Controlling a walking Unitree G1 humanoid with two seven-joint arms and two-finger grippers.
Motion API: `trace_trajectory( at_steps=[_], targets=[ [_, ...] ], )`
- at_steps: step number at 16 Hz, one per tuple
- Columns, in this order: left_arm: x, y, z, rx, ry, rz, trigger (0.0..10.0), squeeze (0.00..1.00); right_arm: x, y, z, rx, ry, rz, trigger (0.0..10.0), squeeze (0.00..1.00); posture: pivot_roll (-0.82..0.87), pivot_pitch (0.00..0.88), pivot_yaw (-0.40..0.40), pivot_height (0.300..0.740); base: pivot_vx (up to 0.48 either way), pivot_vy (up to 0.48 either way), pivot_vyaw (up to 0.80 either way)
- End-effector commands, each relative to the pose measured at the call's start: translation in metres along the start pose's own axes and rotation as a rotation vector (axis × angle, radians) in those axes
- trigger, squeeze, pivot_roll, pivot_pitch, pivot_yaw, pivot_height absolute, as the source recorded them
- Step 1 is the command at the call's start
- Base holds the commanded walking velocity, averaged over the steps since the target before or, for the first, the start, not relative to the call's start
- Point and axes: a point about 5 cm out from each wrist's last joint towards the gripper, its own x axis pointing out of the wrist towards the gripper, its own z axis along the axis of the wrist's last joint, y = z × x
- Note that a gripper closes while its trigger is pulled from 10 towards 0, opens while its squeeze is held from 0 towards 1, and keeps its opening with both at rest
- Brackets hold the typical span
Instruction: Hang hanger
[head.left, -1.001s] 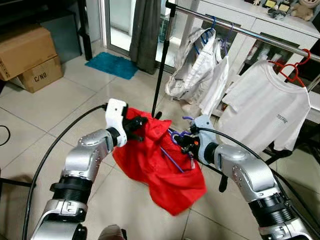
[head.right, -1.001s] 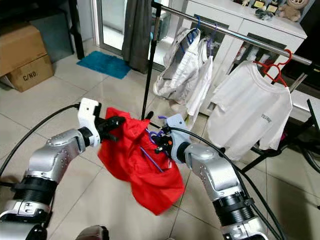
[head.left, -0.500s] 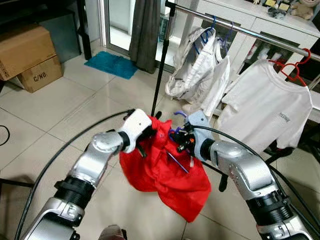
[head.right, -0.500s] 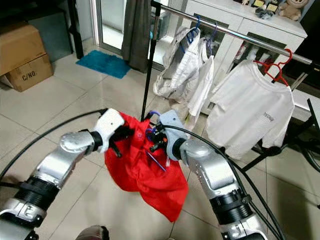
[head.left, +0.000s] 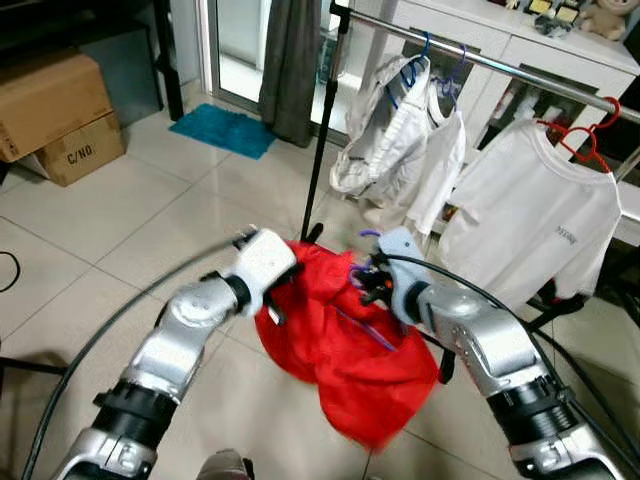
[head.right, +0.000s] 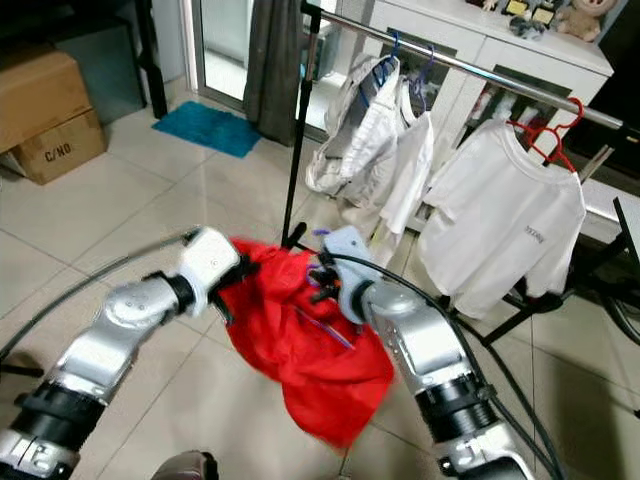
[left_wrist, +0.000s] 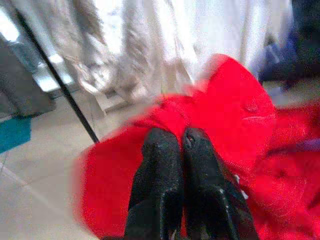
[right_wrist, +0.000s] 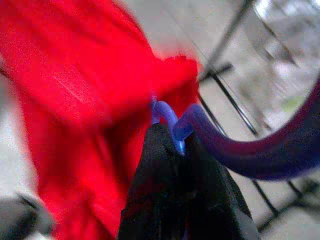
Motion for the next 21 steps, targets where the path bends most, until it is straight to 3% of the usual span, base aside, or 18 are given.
trace_trajectory(
  at_steps=[1,4,6,8,11,13,14,15,17,18,20,21],
  targets=[
    [-0.003,0.006,0.014,-0.029,-0.070,0.039,0.0,0.00,-0.003,-0.013,-0.012,-0.019,0.062,-0.073,10.0,0.00,0.02,0.000,-0.133,0.740,0.000,0.000,0.00],
    [-0.006,0.010,0.006,-0.052,-0.040,0.072,0.0,0.00,0.000,-0.008,-0.023,-0.096,0.112,-0.037,10.0,0.00,0.03,0.000,-0.138,0.740,0.000,0.000,0.00],
    [-0.005,0.012,0.004,-0.081,-0.031,0.097,0.0,0.00,0.001,-0.002,-0.010,-0.047,0.040,-0.002,10.0,0.00,0.02,0.000,-0.135,0.740,0.000,0.000,0.00],
    [-0.004,0.015,0.006,-0.079,-0.038,0.136,0.0,0.00,0.001,-0.007,-0.006,-0.014,0.018,-0.039,10.0,0.00,0.02,0.000,-0.133,0.740,0.000,0.000,0.00],
    [-0.007,0.026,-0.007,-0.038,0.049,0.239,0.0,0.00,-0.004,-0.012,0.004,0.150,-0.047,-0.060,10.0,0.00,0.02,0.000,-0.132,0.740,0.000,0.000,0.00],
    [-0.007,0.013,-0.020,-0.048,0.115,0.172,0.0,0.00,-0.008,-0.029,0.013,0.370,-0.124,-0.207,10.0,0.00,0.02,0.000,-0.135,0.740,0.000,0.000,0.00],
    [-0.005,0.000,-0.024,-0.056,0.132,0.093,0.0,0.00,-0.009,-0.037,0.018,0.456,-0.177,-0.281,10.0,0.00,0.02,0.000,-0.135,0.740,0.000,0.000,0.00],
    [-0.004,-0.007,-0.025,-0.061,0.136,0.056,0.0,0.00,-0.010,-0.040,0.021,0.480,-0.213,-0.309,10.0,0.00,0.02,0.000,-0.134,0.740,0.000,0.000,0.00],
    [0.005,-0.030,-0.021,-0.099,0.118,-0.040,0.0,0.00,-0.013,-0.037,0.044,0.464,-0.355,-0.321,10.0,0.00,0.02,0.000,-0.132,0.740,0.000,0.000,0.00],
    [0.007,-0.033,-0.019,-0.108,0.108,-0.050,0.0,0.00,-0.012,-0.034,0.046,0.460,-0.351,-0.303,10.0,0.00,0.02,0.000,-0.132,0.740,0.000,0.000,0.00],
    [0.012,-0.033,-0.007,-0.148,0.044,-0.039,0.0,0.00,0.002,-0.011,0.019,0.232,-0.126,-0.163,10.0,0.00,0.02,0.000,-0.133,0.740,0.000,0.000,0.00],
    [0.012,-0.022,-0.001,-0.149,0.008,0.022,0.0,0.00,0.003,-0.006,0.005,0.188,-0.061,-0.146,10.0,0.00,0.02,0.000,-0.135,0.740,0.000,0.000,0.00]
  ],
)
